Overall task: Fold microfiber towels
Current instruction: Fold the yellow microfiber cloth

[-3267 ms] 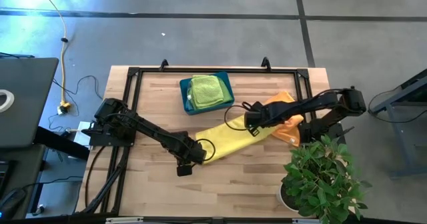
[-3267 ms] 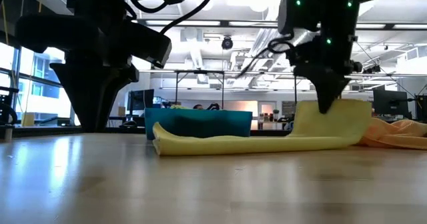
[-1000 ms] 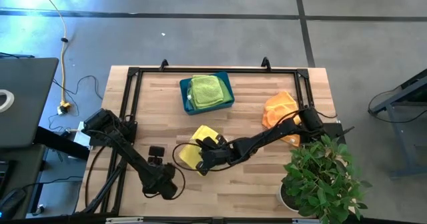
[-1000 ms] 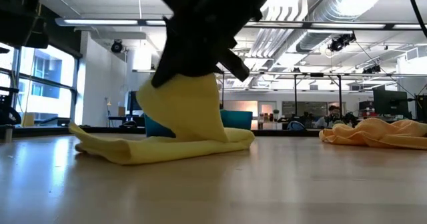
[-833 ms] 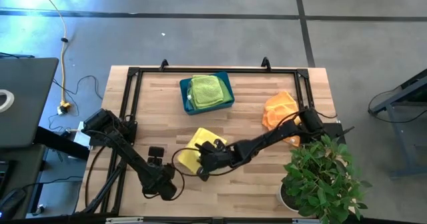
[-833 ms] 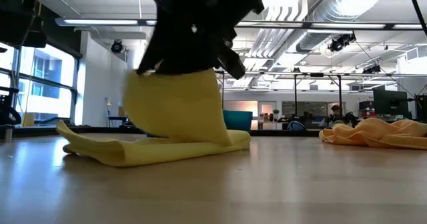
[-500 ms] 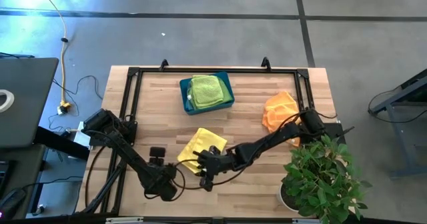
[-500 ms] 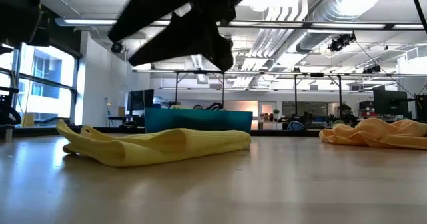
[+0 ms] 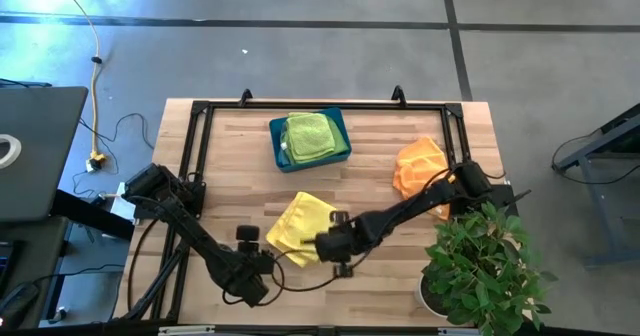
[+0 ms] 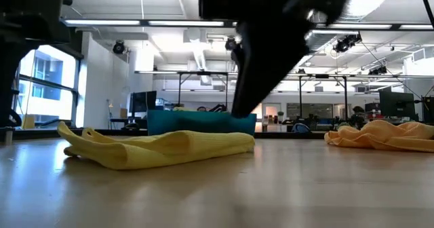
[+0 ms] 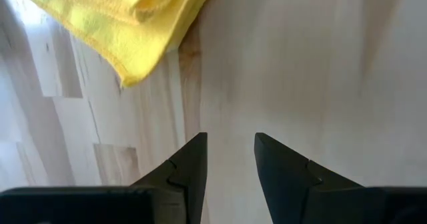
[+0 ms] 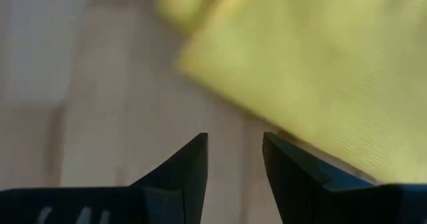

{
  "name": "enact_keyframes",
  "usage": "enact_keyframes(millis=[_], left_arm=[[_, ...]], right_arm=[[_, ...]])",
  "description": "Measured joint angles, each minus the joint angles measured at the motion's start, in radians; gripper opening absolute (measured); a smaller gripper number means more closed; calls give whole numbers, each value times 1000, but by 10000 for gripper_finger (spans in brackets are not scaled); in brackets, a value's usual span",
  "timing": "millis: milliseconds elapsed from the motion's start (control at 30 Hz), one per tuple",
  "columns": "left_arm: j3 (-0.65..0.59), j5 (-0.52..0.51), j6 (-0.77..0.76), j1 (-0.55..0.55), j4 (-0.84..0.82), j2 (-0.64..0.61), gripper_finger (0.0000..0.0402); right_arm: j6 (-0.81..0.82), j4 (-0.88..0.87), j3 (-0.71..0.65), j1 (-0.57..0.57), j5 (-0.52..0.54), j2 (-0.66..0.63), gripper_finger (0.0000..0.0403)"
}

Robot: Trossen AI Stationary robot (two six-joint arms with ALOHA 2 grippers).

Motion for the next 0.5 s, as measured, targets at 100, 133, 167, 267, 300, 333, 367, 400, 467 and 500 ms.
enact_keyframes(millis=[100, 133, 167, 267, 300, 333, 367, 400, 467, 500], left_arm=[[0, 0, 0, -2, 16, 0, 115], [0, -1, -1, -2, 15, 0, 115], [0, -1, -2, -2, 13, 0, 115], [0, -4, -4, -2, 15, 0, 115], [0, -4, -4, -2, 15, 0, 115], [0, -4, -4, -1, 15, 0, 115], [0, -4, -4, -1, 15, 0, 115], [0, -4, -4, -1, 15, 0, 115], [0, -4, -4, -1, 16, 0, 115], [0, -4, -6, -1, 17, 0, 115]], right_arm=[[-192, 26, 0, 42, 49, 1, 138], [-258, 46, 0, 55, 73, 5, 138], [-317, 66, 0, 67, 95, 10, 138], [-440, 142, 0, 92, 122, 38, 138], [-464, 161, 0, 97, 126, 45, 138], [-489, 174, 0, 101, 137, 53, 138], [-512, 191, 0, 103, 161, 62, 138], [-521, 205, 0, 104, 195, 70, 138], [-523, 215, 0, 103, 248, 83, 138], [-524, 230, 0, 102, 251, 88, 138]])
